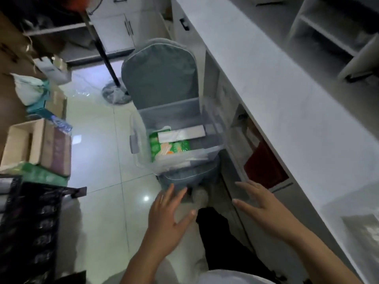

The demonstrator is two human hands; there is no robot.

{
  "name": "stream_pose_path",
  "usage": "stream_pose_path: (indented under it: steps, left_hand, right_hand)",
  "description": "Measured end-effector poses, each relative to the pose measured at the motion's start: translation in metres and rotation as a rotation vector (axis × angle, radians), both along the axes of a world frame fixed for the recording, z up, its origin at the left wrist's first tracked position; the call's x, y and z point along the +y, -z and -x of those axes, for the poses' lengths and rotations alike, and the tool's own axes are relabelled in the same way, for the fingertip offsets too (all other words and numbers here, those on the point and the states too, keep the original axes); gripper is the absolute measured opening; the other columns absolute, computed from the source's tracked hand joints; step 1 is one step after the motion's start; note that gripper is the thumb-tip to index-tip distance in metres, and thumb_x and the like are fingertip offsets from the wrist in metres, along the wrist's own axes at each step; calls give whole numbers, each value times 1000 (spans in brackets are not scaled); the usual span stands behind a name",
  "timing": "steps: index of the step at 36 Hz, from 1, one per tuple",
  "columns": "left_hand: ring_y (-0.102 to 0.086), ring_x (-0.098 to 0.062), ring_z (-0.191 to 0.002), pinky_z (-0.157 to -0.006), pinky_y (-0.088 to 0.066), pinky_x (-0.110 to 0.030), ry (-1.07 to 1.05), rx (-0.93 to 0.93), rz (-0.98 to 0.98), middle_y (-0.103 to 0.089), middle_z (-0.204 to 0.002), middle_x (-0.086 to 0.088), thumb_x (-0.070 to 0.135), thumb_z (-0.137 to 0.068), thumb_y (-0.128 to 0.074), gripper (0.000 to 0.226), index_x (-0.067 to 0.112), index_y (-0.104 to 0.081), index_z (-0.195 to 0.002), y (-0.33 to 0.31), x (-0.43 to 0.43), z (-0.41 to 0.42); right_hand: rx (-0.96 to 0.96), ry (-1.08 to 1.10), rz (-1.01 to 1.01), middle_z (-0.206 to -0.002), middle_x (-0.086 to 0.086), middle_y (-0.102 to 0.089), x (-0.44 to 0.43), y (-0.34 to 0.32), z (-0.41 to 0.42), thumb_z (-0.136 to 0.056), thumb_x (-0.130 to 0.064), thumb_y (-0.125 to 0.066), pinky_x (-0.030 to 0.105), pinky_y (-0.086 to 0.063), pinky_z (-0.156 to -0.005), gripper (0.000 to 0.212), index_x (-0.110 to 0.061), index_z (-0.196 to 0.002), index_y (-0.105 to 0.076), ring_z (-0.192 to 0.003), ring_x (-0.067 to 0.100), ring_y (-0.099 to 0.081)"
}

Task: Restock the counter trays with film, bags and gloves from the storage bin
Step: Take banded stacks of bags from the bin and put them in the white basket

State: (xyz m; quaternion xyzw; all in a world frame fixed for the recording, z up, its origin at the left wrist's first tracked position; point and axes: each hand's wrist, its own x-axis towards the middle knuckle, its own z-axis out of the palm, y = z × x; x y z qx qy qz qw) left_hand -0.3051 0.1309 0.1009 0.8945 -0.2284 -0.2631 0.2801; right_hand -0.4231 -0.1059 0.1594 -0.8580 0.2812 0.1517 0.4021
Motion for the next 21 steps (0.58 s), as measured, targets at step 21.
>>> stream_pose_path:
  steps: [21]
  left_hand:
    - [-40,-18,-139,-113,-32,-31,-135,332,-351,-47,-151,-1,40,-92,-63,53,28,-50,-142,64,-95,-261]
  right_hand:
    - [317,-349,-37,-141,8,-57,-98,142,-317,-85,-54,-56,41,-43,-105,54,-28,-132,-58,-130,28,-51]
